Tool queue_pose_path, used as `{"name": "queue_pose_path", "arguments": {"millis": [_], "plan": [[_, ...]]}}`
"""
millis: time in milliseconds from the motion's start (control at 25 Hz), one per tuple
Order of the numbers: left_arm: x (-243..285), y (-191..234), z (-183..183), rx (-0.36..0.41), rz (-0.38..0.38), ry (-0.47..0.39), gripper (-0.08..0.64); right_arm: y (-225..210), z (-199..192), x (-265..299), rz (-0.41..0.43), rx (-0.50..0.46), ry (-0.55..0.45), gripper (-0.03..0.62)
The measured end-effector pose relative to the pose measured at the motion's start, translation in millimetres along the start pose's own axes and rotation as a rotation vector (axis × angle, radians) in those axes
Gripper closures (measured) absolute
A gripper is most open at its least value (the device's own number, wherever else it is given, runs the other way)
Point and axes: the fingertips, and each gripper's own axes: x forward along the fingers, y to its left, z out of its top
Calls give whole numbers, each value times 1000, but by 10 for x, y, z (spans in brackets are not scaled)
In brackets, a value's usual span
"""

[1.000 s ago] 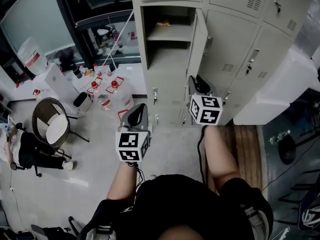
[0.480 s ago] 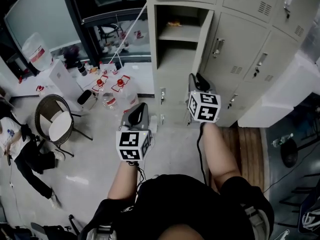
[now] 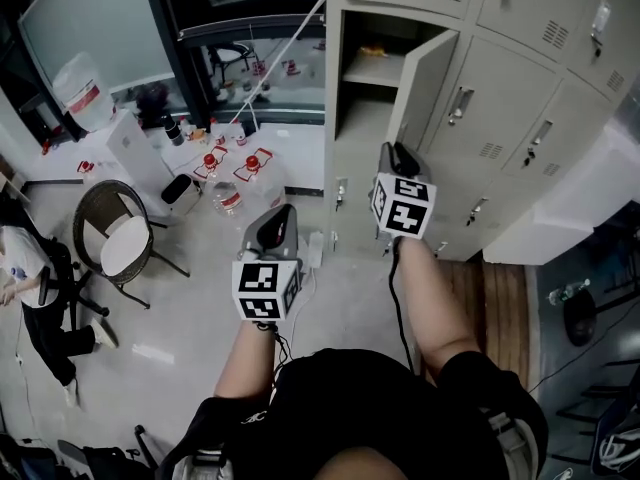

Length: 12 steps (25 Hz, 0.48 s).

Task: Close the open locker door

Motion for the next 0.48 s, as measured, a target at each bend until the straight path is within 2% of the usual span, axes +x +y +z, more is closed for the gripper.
{"name": "queue_pose_path", "arguments": {"millis": [480], "plan": [[-1, 443, 5, 10, 6, -5, 559, 355, 61, 482, -63, 1, -9, 515]]}}
